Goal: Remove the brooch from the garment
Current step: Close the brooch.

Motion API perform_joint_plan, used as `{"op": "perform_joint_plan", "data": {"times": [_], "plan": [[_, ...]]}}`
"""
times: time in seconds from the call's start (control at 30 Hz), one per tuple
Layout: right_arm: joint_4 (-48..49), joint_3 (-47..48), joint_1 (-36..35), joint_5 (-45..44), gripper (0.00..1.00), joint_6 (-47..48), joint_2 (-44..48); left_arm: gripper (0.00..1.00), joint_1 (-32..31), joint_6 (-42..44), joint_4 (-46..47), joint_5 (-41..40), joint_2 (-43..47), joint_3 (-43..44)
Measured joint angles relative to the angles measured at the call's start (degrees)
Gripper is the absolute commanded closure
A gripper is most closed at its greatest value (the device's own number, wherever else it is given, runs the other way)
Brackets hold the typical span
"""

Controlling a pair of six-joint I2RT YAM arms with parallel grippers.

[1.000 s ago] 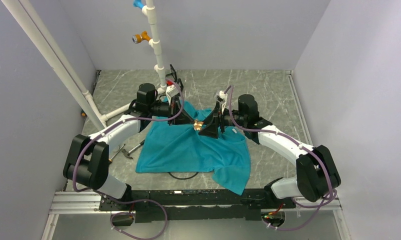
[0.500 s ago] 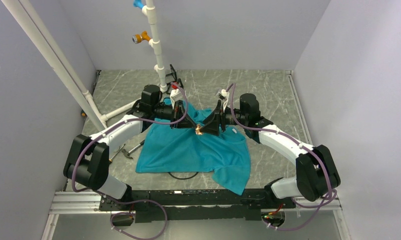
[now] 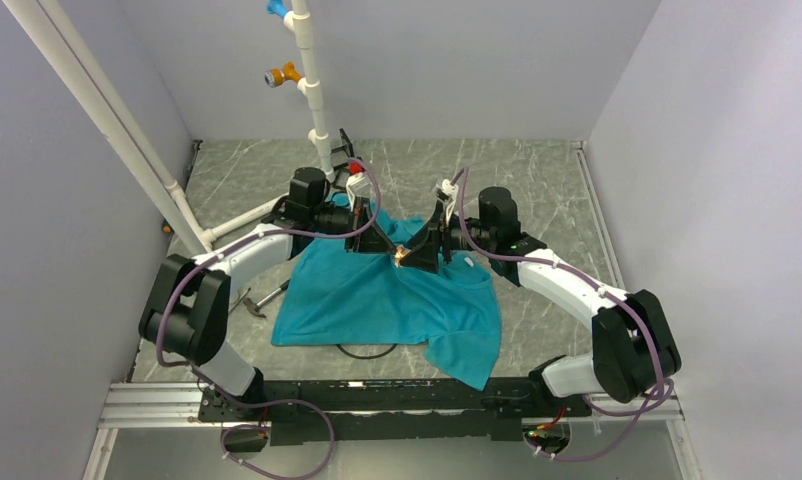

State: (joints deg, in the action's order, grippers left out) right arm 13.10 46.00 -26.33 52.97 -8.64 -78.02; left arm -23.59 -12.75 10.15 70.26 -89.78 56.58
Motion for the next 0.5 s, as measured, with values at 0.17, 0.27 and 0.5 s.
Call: {"op": "perform_joint_plan", "data": {"times": [0.17, 0.27, 0.5], "plan": [[-1.3, 0.0, 0.0, -0.7, 0.30, 1.1, 0.0, 1.00, 0.0, -4.1, 1.8, 0.0, -3.1, 0.0], [-1.9, 0.1, 0.0, -1.3, 0.31, 1.6, 0.0, 1.00, 0.0, -5.3, 3.2, 0.2, -3.3, 0.0], [-2.8, 0.9, 0.0, -2.0, 0.41, 2.1, -0.9, 1.00, 0.0, -4.4, 3.8, 0.3, -2.7, 0.0]]}}
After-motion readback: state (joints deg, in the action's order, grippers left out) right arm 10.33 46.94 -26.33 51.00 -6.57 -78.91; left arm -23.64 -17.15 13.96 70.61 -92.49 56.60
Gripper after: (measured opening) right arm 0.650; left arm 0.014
